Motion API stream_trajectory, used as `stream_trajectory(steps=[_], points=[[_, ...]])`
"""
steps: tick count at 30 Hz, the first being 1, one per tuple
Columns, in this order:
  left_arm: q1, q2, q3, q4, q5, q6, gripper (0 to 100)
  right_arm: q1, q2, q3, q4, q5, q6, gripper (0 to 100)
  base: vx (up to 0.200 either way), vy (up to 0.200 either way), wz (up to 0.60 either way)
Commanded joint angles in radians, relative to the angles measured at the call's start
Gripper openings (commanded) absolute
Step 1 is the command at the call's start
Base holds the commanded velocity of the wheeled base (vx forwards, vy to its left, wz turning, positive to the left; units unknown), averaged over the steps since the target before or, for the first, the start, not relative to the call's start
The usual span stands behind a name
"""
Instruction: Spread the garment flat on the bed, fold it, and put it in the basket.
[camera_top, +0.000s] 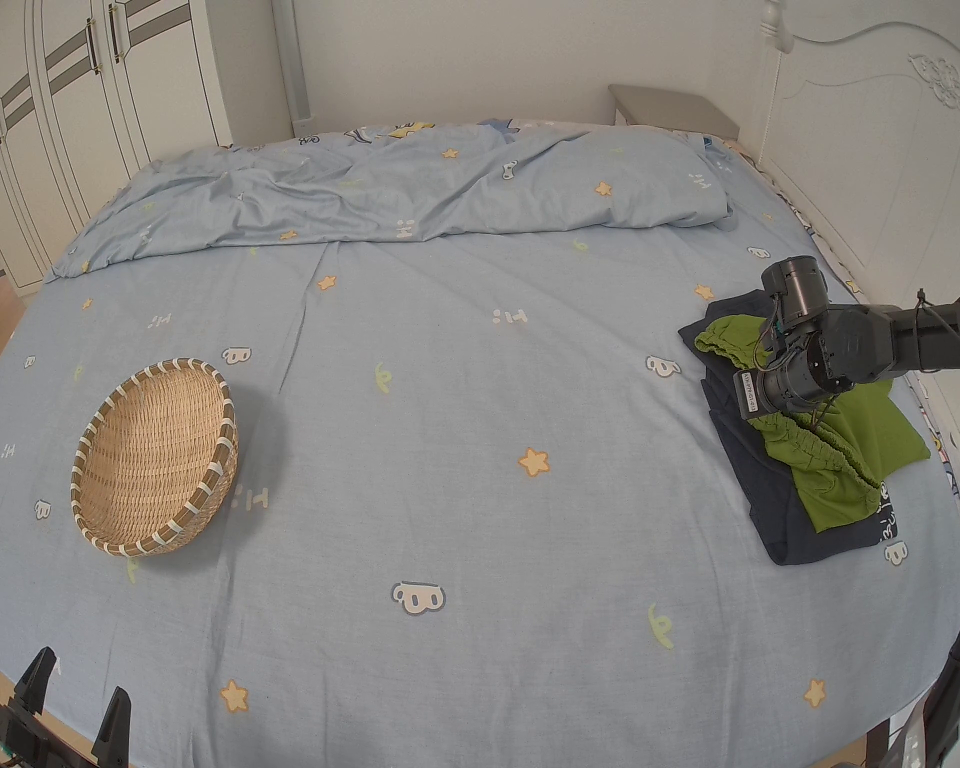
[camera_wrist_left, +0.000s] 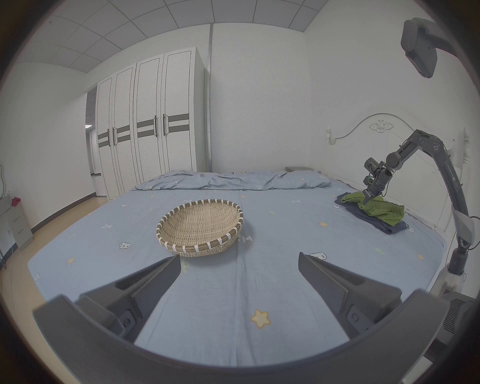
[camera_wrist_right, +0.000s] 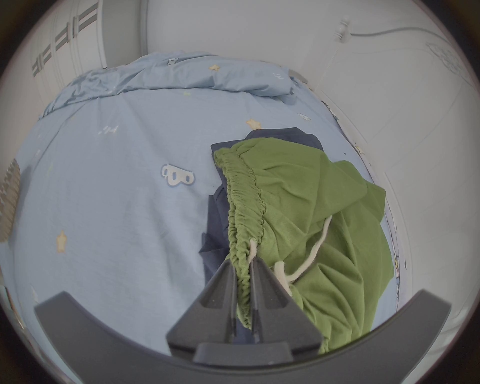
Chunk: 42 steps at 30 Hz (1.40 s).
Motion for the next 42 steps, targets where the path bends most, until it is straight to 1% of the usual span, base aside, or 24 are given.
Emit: stream_trajectory(steps=[1,2,4,5,6,7,8,9,11,13,14,15,20,21,22,24,25,27,31,32,33,35,38,42], points=[[0.000,-0.002,0.016,0.000,0.000,0.000,100,0.042,-0.071,-0.058,0.067,0.007,0.058,0,0.000,0.000,0.00],[0.000,-0.002,0.016,0.000,0.000,0.000,100,0.077,-0.089,-0.108,0.156,0.047,0.137,0,0.000,0.000,0.00],[0.000,-0.002,0.016,0.000,0.000,0.000,100,0.112,-0.112,-0.152,0.245,0.112,0.222,0,0.000,0.000,0.00],[0.000,-0.002,0.016,0.000,0.000,0.000,100,0.129,-0.123,-0.170,0.282,0.148,0.256,0,0.000,0.000,0.00],[0.000,-0.002,0.018,0.000,0.000,0.000,100,0.137,-0.128,-0.180,0.297,0.163,0.272,0,0.000,0.000,0.00],[0.000,-0.002,0.016,0.000,0.000,0.000,100,0.161,-0.143,-0.206,0.346,0.206,0.322,0,0.000,0.000,0.00],[0.000,-0.002,0.016,0.000,0.000,0.000,100,0.166,-0.146,-0.210,0.354,0.211,0.329,0,0.000,0.000,0.00],[0.000,-0.002,0.016,0.000,0.001,0.000,100,0.195,-0.158,-0.224,0.380,0.228,0.358,0,0.000,0.000,0.00],[0.000,-0.002,0.018,0.000,0.000,0.000,100,0.243,-0.174,-0.224,0.406,0.232,0.381,0,0.000,0.000,0.00],[0.000,-0.002,0.016,0.000,0.000,0.000,100,0.255,-0.177,-0.223,0.411,0.232,0.381,0,0.000,0.000,0.00],[0.000,-0.002,0.016,0.000,0.001,0.000,100,0.312,-0.183,-0.223,0.420,0.237,0.391,0,0.000,0.000,0.00],[0.000,-0.002,0.016,0.000,0.000,0.000,100,0.341,-0.186,-0.226,0.418,0.241,0.401,0,0.000,0.000,0.00],[0.000,-0.002,0.016,0.000,0.000,0.000,100,0.473,-0.178,-0.278,0.403,0.261,0.561,0,0.000,0.000,0.00],[0.000,-0.002,0.016,0.000,0.000,0.000,100,0.476,-0.178,-0.279,0.403,0.261,0.564,0,0.000,0.000,0.00],[0.000,-0.002,0.018,0.000,0.000,0.000,100,0.523,-0.177,-0.298,0.401,0.260,0.613,0,0.000,0.000,0.00],[0.000,-0.002,0.016,0.000,0.001,0.000,100,0.542,-0.175,-0.305,0.401,0.257,0.625,0,0.000,0.000,0.00],[0.000,-0.002,0.016,0.000,0.000,0.000,100,0.592,-0.175,-0.325,0.400,0.258,0.636,0,0.000,0.000,0.00],[0.000,-0.002,0.018,0.000,0.000,0.000,100,0.631,-0.171,-0.361,0.401,0.260,0.638,0,0.000,0.000,0.00],[0.000,-0.002,0.016,0.000,0.000,0.000,100,0.669,-0.111,-0.476,0.401,0.260,0.667,0,0.000,0.000,0.00],[0.000,-0.002,0.016,0.000,0.000,0.000,100,0.669,-0.111,-0.476,0.401,0.260,0.667,0,0.000,0.000,0.00],[0.000,-0.002,0.016,0.000,0.000,0.000,100,0.683,-0.063,-0.488,0.401,0.260,0.707,0,0.000,0.000,0.00],[0.000,-0.002,0.018,0.000,0.000,0.000,100,0.694,-0.010,-0.488,0.407,0.257,0.733,0,0.000,0.000,0.00],[0.000,-0.002,0.018,0.000,0.000,0.000,100,0.694,0.056,-0.488,0.409,0.251,0.759,0,0.000,0.000,0.00],[0.000,-0.002,0.016,0.000,0.000,0.000,100,0.694,0.121,-0.488,0.411,0.249,0.834,0,0.000,0.000,0.00]])
